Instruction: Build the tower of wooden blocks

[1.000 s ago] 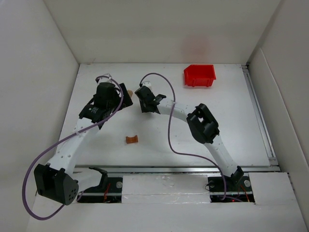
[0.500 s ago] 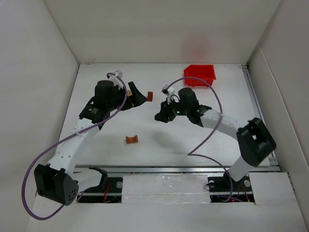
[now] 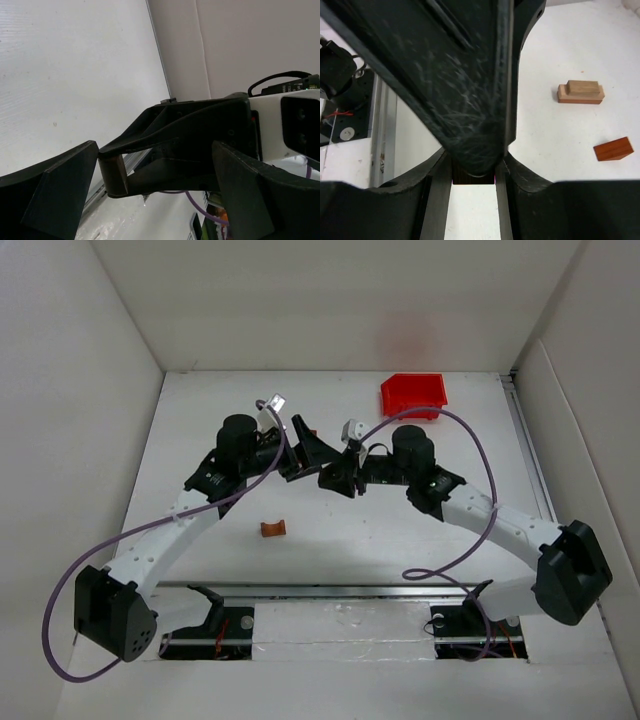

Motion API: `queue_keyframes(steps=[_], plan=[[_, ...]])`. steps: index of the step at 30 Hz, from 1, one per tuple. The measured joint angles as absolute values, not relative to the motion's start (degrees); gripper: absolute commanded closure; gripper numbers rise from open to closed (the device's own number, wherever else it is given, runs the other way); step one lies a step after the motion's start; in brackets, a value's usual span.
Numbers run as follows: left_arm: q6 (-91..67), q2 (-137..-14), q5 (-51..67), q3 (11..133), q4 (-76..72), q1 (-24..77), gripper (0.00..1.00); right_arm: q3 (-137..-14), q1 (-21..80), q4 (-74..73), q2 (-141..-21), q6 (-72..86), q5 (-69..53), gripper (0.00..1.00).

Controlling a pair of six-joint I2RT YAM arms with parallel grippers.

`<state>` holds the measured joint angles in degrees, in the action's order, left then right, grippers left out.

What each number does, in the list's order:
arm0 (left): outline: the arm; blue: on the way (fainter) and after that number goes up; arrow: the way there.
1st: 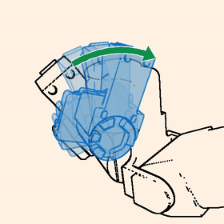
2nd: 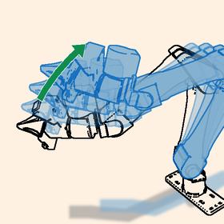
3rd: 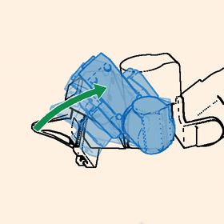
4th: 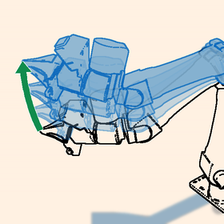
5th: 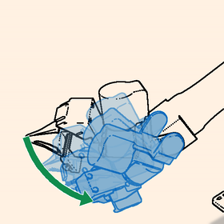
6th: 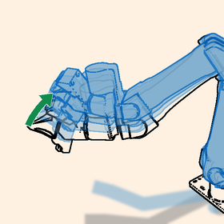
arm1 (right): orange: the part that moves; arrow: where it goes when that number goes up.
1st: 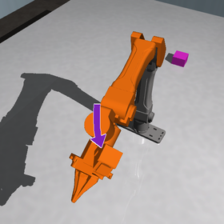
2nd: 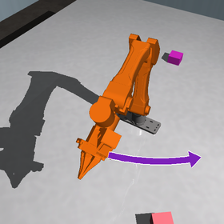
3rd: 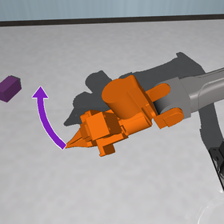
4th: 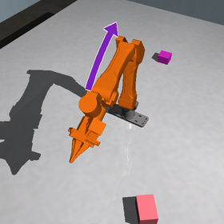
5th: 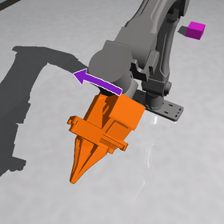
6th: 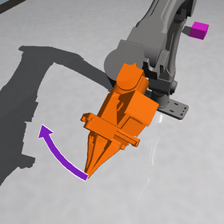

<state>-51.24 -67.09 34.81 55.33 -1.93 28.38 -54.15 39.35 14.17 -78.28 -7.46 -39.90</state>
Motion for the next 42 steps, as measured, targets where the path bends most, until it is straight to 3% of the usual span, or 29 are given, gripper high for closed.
queue_keyframes(steps=[7,12,15,20,24,26,30,33,34,39,40,42], plan=[[-54.2,-66.5,35.6,52.1,-3.7,28.5,0.19,-54.0,39.7,14.9,-76.0,-9.9,-35.0,1.0],[-55.4,-66.5,36.1,51.3,-4.6,28.5,0.49,-53.5,39.1,15.3,-74.5,-10.7,-33.8,1.0],[-55.5,-66.5,36.2,51.3,-5.8,28.5,0.62,-53.5,39.0,15.4,-74.3,-10.8,-33.6,1.0],[-55.4,-66.8,36.1,51.4,-5.9,28.2,1.0,-53.5,38.7,15.9,-74.2,-11.2,-34.6,1.0],[-55.4,-67.3,36.3,51.3,-6.4,28.0,1.0,-53.5,38.6,16.0,-74.3,-11.1,-35.2,0.99],[-55.4,-67.3,36.3,51.3,-6.7,28.0,1.0,-53.5,38.3,16.4,-74.3,-10.9,-35.6,0.92],[-55.4,-67.3,36.2,51.3,-7.3,28.0,1.0,-52.7,38.2,18.4,-74.3,-10.3,-35.9,0.58],[-55.2,-67.2,35.8,51.3,-7.0,28.1,1.0,-52.3,38.2,19.2,-74.3,-8.9,-36.3,0.11],[-55.1,-67.2,35.6,51.4,-7.0,28.2,1.0,-52.1,38.2,19.7,-74.3,-8.1,-36.4,0.03],[-54.1,-66.6,33.8,51.6,-5.0,28.5,1.0,-50.0,37.9,22.1,-73.3,-6.4,-35.6,0.06],[-53.8,-66.6,33.6,51.8,-4.4,28.5,1.0,-49.3,37.8,22.3,-72.9,-6.3,-35.4,0.17],[-53.3,-66.6,33.2,52.4,-3.3,28.5,1.0,-48.3,37.3,22.5,-72.2,-6.3,-35.3,0.26]])
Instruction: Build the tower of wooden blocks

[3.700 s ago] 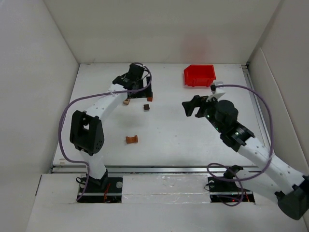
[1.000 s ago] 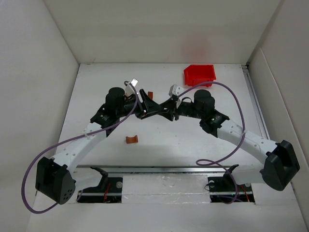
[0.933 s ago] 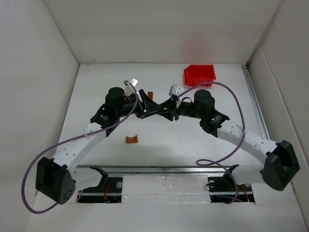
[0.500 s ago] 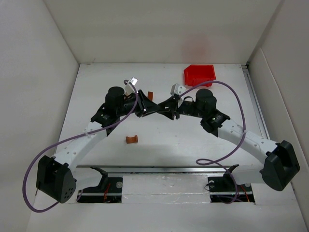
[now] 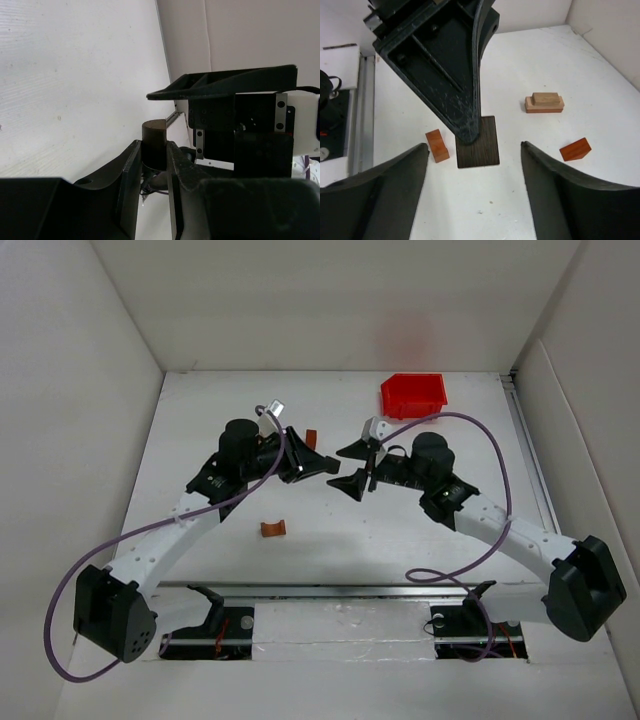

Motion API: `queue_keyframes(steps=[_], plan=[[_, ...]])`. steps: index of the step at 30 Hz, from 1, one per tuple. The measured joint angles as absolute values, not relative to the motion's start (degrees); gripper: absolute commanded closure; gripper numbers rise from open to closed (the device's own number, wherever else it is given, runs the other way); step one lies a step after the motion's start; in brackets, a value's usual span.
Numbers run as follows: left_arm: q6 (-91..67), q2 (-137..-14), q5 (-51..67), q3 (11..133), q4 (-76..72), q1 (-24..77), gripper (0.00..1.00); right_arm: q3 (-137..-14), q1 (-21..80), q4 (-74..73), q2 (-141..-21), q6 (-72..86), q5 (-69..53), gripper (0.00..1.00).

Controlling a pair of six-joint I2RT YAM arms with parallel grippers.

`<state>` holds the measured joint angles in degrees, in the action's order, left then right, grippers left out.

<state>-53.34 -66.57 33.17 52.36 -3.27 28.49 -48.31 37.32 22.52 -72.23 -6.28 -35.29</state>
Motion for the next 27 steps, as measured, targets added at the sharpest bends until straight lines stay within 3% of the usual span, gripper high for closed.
queue_keyframes(steps=[1,7,10,13,15,27], plan=[[-52.9,-66.6,33.0,52.5,-2.7,28.5,1.0,-48.1,37.0,22.5,-72.1,-6.3,-35.3,0.32],[-51.9,-66.6,32.7,54.3,-2.0,28.5,1.0,-47.9,34.2,22.9,-72.0,-6.2,-37.0,0.44],[-51.5,-66.6,32.7,54.5,-1.8,28.5,1.0,-47.9,34.1,23.4,-72.0,-6.2,-38.1,0.45],[-51.4,-66.6,32.7,54.5,-1.0,28.5,1.0,-47.9,34.1,24.3,-72.0,-6.2,-39.0,0.36],[-51.3,-66.6,32.7,54.5,-0.6,28.5,1.0,-47.9,34.3,24.8,-72.0,-6.2,-39.2,0.36],[-51.3,-66.6,32.5,54.6,0.3,28.5,1.0,-47.9,36.2,24.6,-72.0,-8.8,-37.9,0.78]])
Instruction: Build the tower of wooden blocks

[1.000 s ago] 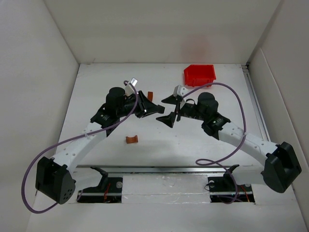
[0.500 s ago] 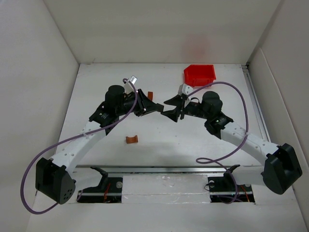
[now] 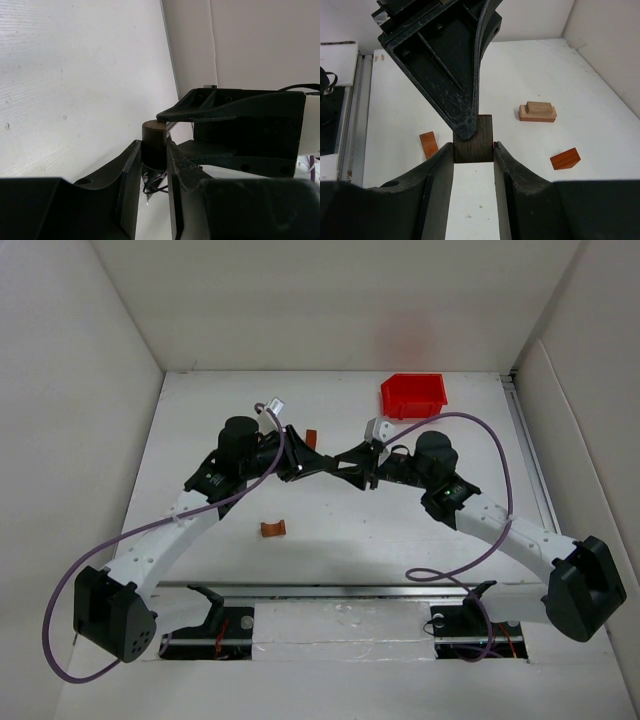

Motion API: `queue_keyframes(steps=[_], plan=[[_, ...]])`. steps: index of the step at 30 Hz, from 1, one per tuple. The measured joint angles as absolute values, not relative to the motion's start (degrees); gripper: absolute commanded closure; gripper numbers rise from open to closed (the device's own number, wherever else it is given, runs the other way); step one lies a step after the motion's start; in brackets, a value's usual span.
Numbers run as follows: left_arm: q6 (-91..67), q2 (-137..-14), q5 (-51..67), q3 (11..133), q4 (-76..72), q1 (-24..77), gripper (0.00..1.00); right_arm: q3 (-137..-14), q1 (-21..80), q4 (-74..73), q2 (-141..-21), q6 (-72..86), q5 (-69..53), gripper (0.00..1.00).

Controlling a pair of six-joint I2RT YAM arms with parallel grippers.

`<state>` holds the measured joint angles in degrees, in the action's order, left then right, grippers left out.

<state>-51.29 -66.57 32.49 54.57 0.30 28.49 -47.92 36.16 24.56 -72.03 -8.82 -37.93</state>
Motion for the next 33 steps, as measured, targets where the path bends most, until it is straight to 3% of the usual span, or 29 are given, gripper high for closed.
queue_keyframes(steps=[4,6,11,18,20,21,23,33], plan=[[-51.3,-66.6,32.4,54.8,0.5,28.5,1.0,-47.9,36.5,24.6,-72.0,-9.0,-37.2,0.96],[-51.3,-66.6,32.4,54.8,0.5,28.4,1.0,-47.9,36.6,24.6,-72.0,-9.0,-37.0,1.0],[-51.2,-66.6,32.2,55.0,0.6,28.4,0.65,-47.9,36.9,24.9,-71.9,-8.6,-36.3,1.0],[-51.4,-66.4,30.8,56.7,0.5,28.5,0.39,-47.3,37.3,27.1,-72.1,-5.2,-36.8,1.0],[-51.3,-66.2,30.2,56.9,0.6,28.5,0.17,-46.7,37.3,28.3,-72.1,-3.8,-37.0,1.0],[-51.2,-65.9,30.1,57.1,0.6,28.5,0.17,-46.6,37.3,28.7,-72.1,-3.2,-37.1,1.0],[-50.6,-65.3,29.1,57.1,0.8,28.5,0.01,-46.5,37.3,29.5,-72.1,-1.6,-37.2,1.0],[-44.3,-60.9,22.3,58.1,-0.8,28.5,0.01,-46.3,35.2,33.8,-72.1,15.6,-37.7,1.0]])
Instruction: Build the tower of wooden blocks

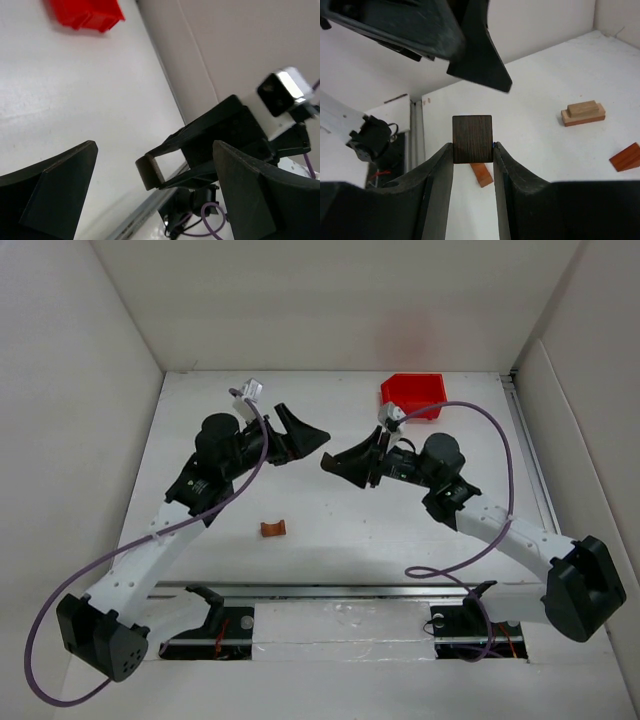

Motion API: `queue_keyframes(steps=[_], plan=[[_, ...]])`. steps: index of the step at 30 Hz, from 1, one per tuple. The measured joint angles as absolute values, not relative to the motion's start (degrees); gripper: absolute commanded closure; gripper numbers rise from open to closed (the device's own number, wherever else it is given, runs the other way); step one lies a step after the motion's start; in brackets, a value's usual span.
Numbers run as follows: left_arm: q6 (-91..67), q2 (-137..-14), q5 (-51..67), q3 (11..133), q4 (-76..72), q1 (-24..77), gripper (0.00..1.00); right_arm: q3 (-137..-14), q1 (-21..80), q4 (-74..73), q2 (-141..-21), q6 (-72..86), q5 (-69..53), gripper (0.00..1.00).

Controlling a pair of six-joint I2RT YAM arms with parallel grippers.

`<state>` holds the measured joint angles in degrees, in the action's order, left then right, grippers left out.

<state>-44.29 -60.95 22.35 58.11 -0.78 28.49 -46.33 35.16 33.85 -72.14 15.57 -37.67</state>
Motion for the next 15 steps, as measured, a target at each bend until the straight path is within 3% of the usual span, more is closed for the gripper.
queue_keyframes(steps=[7,15], plan=[[-39.6,-54.0,21.8,52.2,-15.1,28.5,0.01,-46.2,32.9,32.0,-68.8,30.2,-33.2,1.0],[-42.5,-55.0,30.7,48.8,-31.4,28.5,0.04,-42.1,30.7,46.0,-62.9,44.6,-33.4,1.0]])
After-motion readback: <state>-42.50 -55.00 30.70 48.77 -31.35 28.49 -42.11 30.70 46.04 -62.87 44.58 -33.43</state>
